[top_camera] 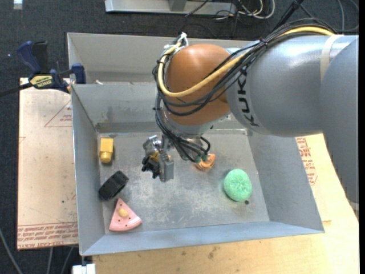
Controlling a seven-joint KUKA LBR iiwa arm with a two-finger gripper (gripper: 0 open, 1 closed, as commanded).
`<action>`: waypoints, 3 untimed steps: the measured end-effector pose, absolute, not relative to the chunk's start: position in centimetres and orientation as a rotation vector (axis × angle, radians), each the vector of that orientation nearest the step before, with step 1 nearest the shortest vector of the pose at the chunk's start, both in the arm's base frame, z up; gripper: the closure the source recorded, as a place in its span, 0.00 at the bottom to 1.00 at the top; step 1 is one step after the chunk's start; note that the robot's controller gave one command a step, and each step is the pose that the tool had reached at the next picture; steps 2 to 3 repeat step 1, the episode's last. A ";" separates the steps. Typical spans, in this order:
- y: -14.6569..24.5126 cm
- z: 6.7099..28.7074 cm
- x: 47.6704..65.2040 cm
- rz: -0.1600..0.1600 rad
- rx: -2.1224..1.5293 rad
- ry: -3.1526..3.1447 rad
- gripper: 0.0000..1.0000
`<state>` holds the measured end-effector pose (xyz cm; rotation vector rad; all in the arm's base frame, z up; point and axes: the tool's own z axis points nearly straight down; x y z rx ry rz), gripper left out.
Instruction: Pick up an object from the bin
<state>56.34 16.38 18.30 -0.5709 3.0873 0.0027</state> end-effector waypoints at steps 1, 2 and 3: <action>19.0 23.5 55.4 0.001 -0.551 3.096 1.00; 19.0 23.5 55.4 0.001 -0.551 3.096 1.00; 19.0 23.5 55.4 0.001 -0.551 3.096 1.00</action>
Offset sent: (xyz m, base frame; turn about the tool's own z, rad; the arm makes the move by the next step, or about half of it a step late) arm -0.0239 0.0187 0.1795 -0.0044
